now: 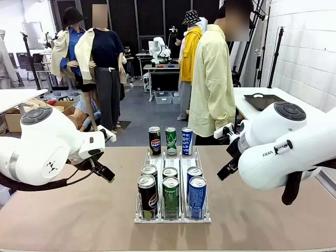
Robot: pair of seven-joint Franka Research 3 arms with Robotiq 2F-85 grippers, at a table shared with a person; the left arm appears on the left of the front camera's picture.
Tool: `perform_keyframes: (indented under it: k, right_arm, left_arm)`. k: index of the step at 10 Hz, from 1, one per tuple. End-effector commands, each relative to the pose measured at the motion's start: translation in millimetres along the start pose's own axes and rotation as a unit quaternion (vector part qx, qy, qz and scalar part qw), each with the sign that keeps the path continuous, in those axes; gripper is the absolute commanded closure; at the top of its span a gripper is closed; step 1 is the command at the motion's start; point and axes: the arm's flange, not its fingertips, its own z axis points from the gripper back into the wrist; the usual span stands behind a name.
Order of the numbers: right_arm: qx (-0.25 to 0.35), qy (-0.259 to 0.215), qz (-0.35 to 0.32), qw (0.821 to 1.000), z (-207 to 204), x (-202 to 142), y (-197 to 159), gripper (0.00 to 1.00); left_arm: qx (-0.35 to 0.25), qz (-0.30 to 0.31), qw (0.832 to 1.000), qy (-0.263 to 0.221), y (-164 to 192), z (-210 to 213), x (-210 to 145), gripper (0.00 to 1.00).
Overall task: Retrieve and hand over the desired beverage to the person.
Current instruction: Pick up a can of the same type that the person held from the Automatic Can Dispenser.
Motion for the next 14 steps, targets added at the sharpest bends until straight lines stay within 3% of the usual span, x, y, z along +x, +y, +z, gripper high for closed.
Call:
perform_keyframes:
  k: [1, 12, 14]
  right_arm:
    - [0.000, 0.000, 0.000, 1.000, 0.0, 0.0, 0.0, 0.00]
    - [0.000, 0.000, 0.000, 1.000, 0.0, 0.0, 0.0, 0.00]
    - [0.021, 0.006, 0.003, 1.000, 9.7, 4.4, -2.3, 0.00]
  left_arm:
    - [0.000, 0.000, 1.000, 0.000, 0.0, 0.1, 0.0, 0.00]
    - [0.000, -0.001, 1.000, 0.000, -1.1, 0.0, 0.3, 0.00]
    - [-0.027, 0.004, 1.000, -0.008, 2.9, 8.1, 9.2, 0.00]
